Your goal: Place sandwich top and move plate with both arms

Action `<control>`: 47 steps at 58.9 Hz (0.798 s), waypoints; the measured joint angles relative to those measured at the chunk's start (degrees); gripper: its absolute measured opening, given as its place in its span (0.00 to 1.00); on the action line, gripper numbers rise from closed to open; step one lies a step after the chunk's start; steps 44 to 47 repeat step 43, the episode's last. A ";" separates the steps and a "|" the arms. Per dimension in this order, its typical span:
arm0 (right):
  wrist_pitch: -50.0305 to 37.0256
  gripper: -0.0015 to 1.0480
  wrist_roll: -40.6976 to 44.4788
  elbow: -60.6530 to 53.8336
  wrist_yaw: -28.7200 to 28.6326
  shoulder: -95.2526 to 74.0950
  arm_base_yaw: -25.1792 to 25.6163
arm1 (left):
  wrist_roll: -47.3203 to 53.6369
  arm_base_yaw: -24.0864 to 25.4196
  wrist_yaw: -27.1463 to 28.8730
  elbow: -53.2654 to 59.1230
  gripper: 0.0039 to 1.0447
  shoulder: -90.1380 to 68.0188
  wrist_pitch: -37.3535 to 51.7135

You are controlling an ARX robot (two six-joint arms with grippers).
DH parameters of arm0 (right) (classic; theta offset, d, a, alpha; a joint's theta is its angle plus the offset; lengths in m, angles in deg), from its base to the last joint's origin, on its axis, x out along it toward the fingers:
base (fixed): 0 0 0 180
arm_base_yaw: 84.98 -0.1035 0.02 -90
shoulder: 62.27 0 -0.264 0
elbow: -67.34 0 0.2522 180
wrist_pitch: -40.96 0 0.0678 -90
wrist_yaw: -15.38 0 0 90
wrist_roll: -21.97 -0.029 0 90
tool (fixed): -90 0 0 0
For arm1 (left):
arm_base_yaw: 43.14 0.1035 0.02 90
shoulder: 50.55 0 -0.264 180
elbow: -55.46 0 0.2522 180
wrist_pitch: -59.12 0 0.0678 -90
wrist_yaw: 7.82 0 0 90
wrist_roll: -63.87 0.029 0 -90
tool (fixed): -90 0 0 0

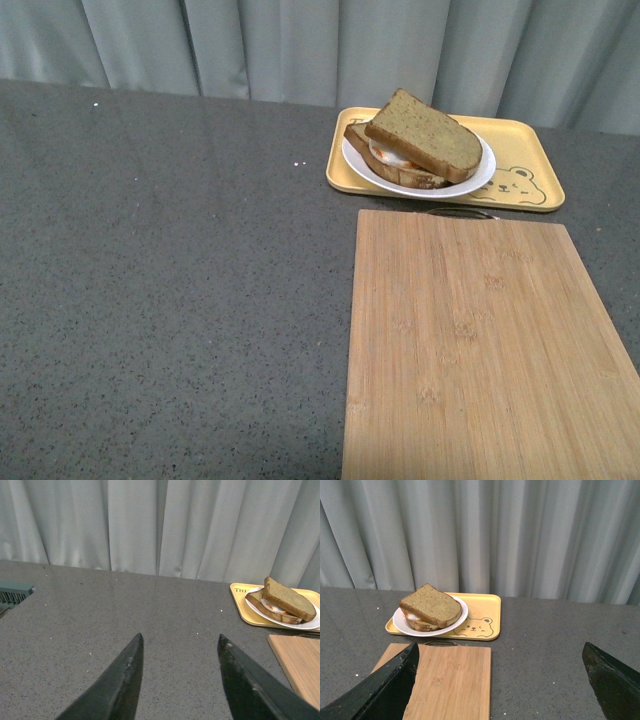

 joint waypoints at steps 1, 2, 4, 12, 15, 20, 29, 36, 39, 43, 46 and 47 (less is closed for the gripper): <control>0.00 0.91 0.00 0.00 0.02 0.00 0.00 | 0.00 0.00 -0.02 0.00 0.52 0.00 0.00; -0.02 0.91 -0.02 0.00 0.00 0.00 0.00 | 0.00 0.00 0.00 0.00 0.55 0.00 0.00; 0.00 0.91 0.00 0.00 0.02 0.00 0.00 | 0.00 0.00 -0.02 0.00 0.61 0.00 0.00; 0.00 0.91 0.00 0.00 0.02 0.00 0.00 | 0.00 0.00 0.00 0.00 0.83 0.02 0.00; 0.00 0.91 -0.02 0.00 0.02 0.00 0.00 | 0.00 0.00 0.00 0.00 0.92 0.02 0.00; 0.00 0.91 -0.02 0.00 0.00 0.00 0.00 | 0.04 0.00 0.00 0.00 0.93 0.02 0.00; 0.00 0.91 0.00 0.00 0.02 0.00 0.00 | 0.07 0.00 0.00 0.00 0.94 0.02 0.00; 0.00 0.91 -0.02 0.00 0.02 0.00 0.00 | 0.04 0.00 0.00 0.00 0.94 0.02 0.00; 0.00 0.91 0.00 0.00 0.02 0.00 0.00 | 0.07 0.00 0.00 0.00 0.94 0.02 0.00; 0.00 0.91 0.00 0.00 0.02 0.00 0.00 | 0.07 0.00 0.00 0.00 0.94 0.02 0.00; 0.00 0.91 0.00 0.00 0.02 0.00 0.00 | 0.07 0.00 0.00 0.00 0.94 0.02 0.00; 0.00 0.91 0.00 0.00 0.02 0.00 0.00 | 0.07 0.00 0.00 0.00 0.94 0.02 0.00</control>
